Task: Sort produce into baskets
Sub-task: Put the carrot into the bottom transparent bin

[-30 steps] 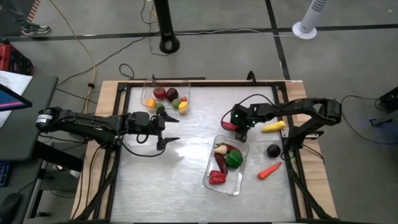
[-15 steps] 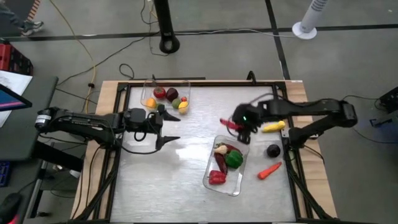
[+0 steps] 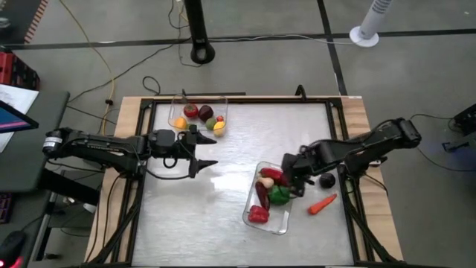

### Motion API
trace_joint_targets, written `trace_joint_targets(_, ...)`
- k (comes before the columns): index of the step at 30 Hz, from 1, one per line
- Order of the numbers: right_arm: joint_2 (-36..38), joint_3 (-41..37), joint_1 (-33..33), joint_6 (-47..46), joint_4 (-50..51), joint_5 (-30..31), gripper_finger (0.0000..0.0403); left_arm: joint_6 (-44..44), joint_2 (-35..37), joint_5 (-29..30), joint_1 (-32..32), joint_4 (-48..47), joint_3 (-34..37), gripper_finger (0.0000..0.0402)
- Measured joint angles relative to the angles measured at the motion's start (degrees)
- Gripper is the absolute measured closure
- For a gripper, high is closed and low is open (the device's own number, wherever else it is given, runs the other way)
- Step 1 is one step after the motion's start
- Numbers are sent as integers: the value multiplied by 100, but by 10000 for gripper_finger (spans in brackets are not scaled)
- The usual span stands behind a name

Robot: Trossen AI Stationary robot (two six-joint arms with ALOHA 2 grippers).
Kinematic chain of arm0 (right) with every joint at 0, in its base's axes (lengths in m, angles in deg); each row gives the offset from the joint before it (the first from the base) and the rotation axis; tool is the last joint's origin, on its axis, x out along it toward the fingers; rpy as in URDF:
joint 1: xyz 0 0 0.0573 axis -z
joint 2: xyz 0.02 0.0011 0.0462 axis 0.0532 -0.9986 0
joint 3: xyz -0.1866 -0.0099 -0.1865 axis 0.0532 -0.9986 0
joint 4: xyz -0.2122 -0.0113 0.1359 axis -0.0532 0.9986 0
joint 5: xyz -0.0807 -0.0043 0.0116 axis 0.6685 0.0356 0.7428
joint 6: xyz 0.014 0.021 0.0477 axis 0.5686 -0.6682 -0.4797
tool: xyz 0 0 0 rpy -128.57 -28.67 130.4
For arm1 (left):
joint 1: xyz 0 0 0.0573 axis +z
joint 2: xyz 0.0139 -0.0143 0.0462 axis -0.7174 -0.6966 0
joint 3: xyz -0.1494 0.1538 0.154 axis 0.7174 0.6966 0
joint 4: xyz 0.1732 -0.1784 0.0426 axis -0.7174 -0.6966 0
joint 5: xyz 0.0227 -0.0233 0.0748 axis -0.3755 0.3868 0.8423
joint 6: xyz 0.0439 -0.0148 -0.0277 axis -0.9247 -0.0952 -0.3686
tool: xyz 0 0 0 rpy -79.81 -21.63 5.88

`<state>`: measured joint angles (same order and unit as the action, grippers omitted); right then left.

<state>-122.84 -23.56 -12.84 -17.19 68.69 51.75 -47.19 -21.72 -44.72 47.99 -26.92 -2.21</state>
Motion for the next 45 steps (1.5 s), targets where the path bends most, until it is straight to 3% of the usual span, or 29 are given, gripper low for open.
trace_joint_targets(5, 43, 110, -614, -613, 1094, -369, 113, 150, -2, -18, -107, -394, 0, 41)
trace_joint_targets(18, -867, -880, -2373, -1471, 199, -773, 113, 111, -2, 26, -270, -745, 0, 41)
trace_joint_targets(29, -1717, -1067, -2472, -872, 69, -1028, 113, 22, -2, 206, -270, -823, 0, 41)
trace_joint_targets(40, -1695, -1279, -2366, -1007, -244, -1068, 113, 51, -2, 308, -270, -1087, 0, 41)
trace_joint_targets(45, -1694, -1442, -2372, -1097, -359, -1068, 134, 54, -2, 307, -270, -1086, 0, 41)
